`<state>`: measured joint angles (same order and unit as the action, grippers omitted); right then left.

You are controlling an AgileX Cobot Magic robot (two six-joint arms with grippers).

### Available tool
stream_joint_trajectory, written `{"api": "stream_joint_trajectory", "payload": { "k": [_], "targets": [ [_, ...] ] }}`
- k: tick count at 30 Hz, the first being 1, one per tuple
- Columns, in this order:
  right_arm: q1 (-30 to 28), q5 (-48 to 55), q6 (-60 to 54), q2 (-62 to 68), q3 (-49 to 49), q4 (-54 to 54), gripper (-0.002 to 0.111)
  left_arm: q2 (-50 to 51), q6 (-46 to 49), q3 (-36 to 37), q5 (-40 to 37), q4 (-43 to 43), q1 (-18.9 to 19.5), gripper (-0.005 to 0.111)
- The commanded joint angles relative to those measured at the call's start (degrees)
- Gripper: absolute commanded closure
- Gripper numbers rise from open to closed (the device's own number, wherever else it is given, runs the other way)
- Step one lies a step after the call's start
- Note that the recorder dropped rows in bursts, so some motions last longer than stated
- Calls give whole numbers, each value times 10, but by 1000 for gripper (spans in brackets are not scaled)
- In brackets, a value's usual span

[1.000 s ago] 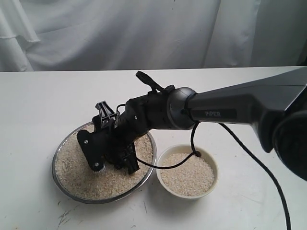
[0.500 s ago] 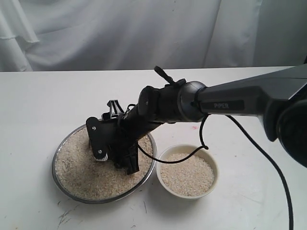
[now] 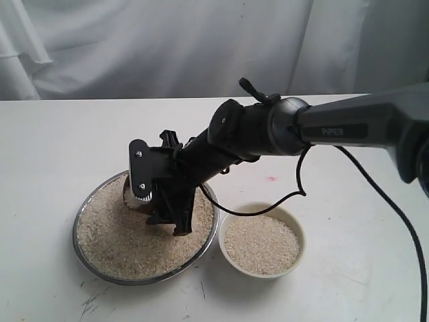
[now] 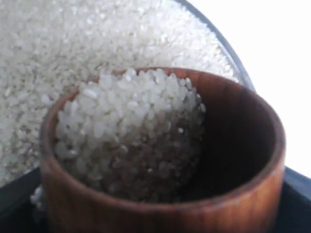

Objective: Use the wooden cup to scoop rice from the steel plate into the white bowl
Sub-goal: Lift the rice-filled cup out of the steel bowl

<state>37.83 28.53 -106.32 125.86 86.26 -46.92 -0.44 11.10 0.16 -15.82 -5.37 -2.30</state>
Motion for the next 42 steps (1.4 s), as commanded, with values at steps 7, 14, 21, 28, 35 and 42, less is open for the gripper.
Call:
{"api": "stream_joint_trajectory", "payload": {
  "k": [7, 14, 21, 28, 35, 42],
  "targets": [
    [-45, 73, -3, -58, -1, -133, 108, 4, -2, -2, 6, -1, -4, 107],
    [-62, 127, 1, -85, -1, -165, 108, 4, -2, -2, 6, -1, -4, 107],
    [-62, 123, 3, -124, -52, -189, 108, 4, -2, -2, 6, -1, -4, 107],
    [-62, 88, -60, -150, -117, -257, 108, 4, -2, -2, 6, -1, -4, 107],
    [-65, 86, -128, -127, -121, -383, 108, 4, -2, -2, 6, -1, -4, 107],
    [-69, 116, -142, -106, -121, -394, 108, 4, -2, -2, 6, -1, -4, 107]
  ]
}}
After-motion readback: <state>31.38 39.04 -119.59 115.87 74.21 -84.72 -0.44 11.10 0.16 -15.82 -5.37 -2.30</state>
